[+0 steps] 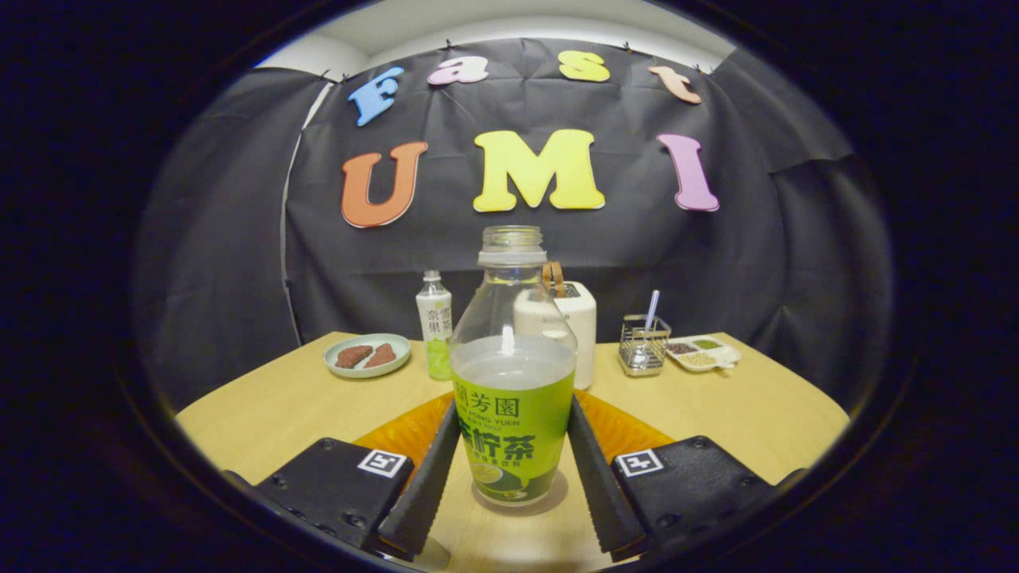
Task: Take the bottle from table, then pour the juice into the cup, finally place the bottle on the coaster
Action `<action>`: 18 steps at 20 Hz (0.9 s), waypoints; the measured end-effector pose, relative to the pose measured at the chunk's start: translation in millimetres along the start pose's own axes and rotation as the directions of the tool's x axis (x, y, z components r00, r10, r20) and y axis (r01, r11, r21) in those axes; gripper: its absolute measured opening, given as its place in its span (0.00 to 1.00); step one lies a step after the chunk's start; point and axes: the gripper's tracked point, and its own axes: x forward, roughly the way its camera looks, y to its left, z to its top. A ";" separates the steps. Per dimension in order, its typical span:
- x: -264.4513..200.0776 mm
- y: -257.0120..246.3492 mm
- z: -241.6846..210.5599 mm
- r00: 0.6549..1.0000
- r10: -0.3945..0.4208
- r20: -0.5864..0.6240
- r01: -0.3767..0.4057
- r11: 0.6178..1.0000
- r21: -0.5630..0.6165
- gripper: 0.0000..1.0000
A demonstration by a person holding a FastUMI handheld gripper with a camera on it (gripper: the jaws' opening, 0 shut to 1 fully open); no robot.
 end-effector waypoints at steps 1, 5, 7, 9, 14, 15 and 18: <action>3.9 -6.2 -6.8 1.000 0.000 -0.001 0.000 1.000 0.011 0.81; 18.6 -14.4 -22.3 0.999 -0.010 -0.031 0.011 1.000 0.021 0.81; 23.1 -11.2 -23.0 0.999 -0.006 -0.034 0.006 1.000 0.014 0.81; 24.9 -5.7 -25.8 0.999 0.006 -0.044 -0.006 1.000 -0.001 0.82; 25.0 -6.5 -24.7 0.999 -0.010 -0.046 0.010 1.000 -0.017 0.83; 25.4 -8.6 -25.4 0.999 -0.016 -0.049 0.014 1.000 -0.023 0.83; 23.9 -9.6 -21.6 0.999 -0.014 -0.039 0.013 1.000 -0.026 0.87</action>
